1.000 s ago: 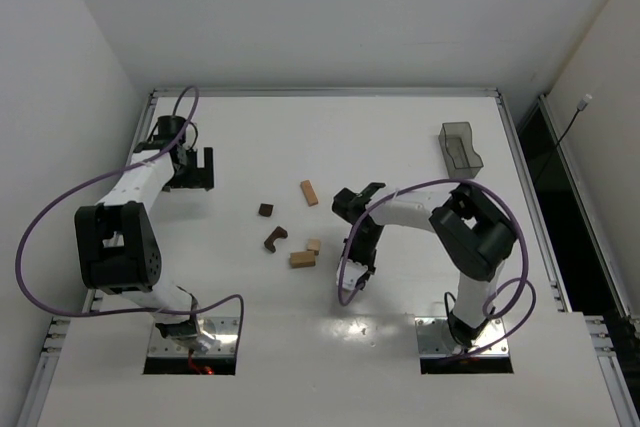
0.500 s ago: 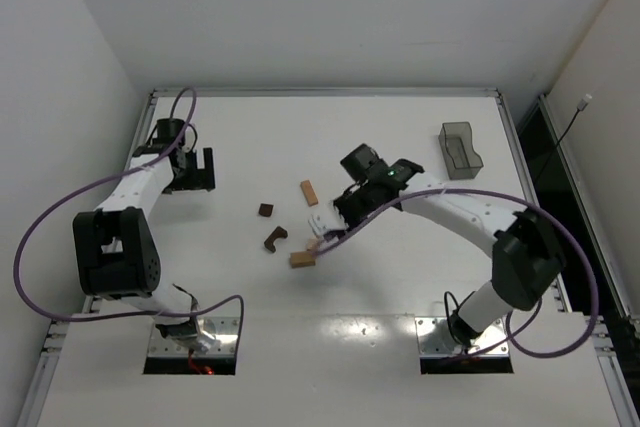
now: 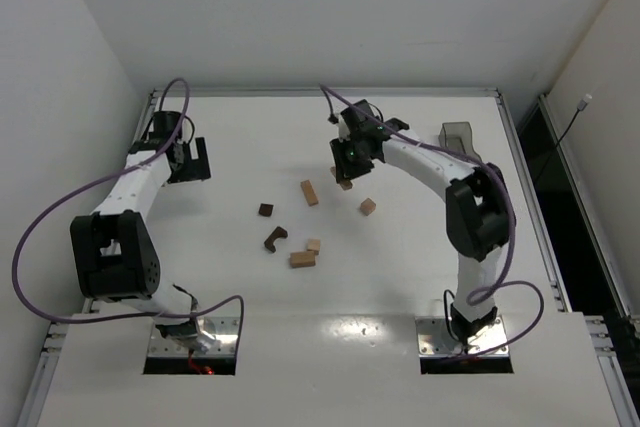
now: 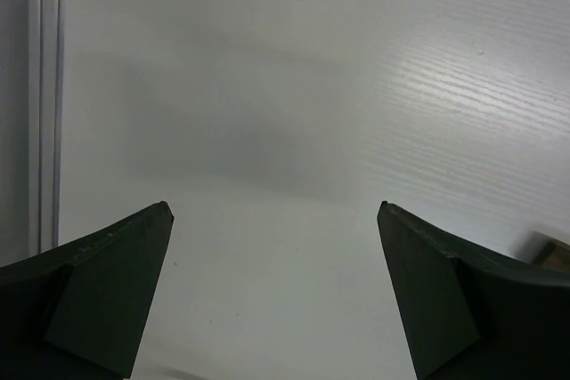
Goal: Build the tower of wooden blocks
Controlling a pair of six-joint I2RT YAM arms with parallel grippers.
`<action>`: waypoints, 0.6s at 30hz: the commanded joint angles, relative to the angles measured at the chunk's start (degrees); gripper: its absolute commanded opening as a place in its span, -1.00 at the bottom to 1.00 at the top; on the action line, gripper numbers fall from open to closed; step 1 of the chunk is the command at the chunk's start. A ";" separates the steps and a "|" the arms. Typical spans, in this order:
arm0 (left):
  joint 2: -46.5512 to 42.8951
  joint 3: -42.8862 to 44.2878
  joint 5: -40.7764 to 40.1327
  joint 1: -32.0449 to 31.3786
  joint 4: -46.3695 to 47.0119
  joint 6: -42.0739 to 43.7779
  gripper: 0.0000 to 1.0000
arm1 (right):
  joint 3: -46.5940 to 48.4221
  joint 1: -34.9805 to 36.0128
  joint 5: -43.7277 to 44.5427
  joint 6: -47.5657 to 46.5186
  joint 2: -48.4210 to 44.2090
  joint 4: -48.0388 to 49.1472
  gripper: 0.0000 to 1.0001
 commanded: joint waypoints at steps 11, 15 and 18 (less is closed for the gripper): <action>1.18 3.77 -2.03 0.75 -3.19 2.28 1.00 | 10.47 -0.02 4.46 17.87 12.15 -3.10 -1.00; 0.65 2.72 -1.50 0.75 -2.66 2.89 1.00 | 11.52 0.50 2.79 17.26 14.61 -2.05 -1.00; 0.12 2.71 -0.89 0.75 -2.66 3.51 1.00 | 12.14 0.50 3.57 17.25 16.10 -2.04 -1.00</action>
